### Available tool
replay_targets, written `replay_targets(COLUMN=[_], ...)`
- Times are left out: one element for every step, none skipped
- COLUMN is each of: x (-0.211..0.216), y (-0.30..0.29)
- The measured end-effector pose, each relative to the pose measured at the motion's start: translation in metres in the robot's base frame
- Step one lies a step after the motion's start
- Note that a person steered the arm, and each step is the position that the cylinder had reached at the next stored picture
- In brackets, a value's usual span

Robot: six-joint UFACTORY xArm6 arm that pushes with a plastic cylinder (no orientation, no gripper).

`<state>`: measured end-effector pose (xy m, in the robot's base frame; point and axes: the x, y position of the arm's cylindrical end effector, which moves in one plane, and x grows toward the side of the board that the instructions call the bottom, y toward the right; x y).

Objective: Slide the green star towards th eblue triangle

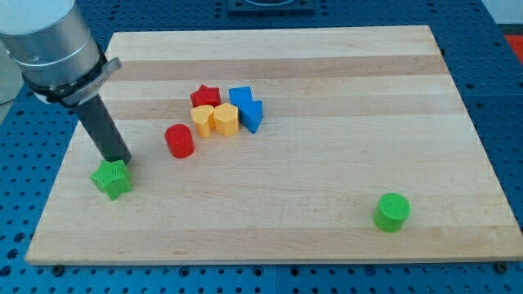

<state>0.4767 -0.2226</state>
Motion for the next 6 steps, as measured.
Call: replay_targets(x=[-0.019,0.014,0.054,0.043,0.021,0.021], y=[-0.049,-0.073,-0.045,0.040,0.133,0.167])
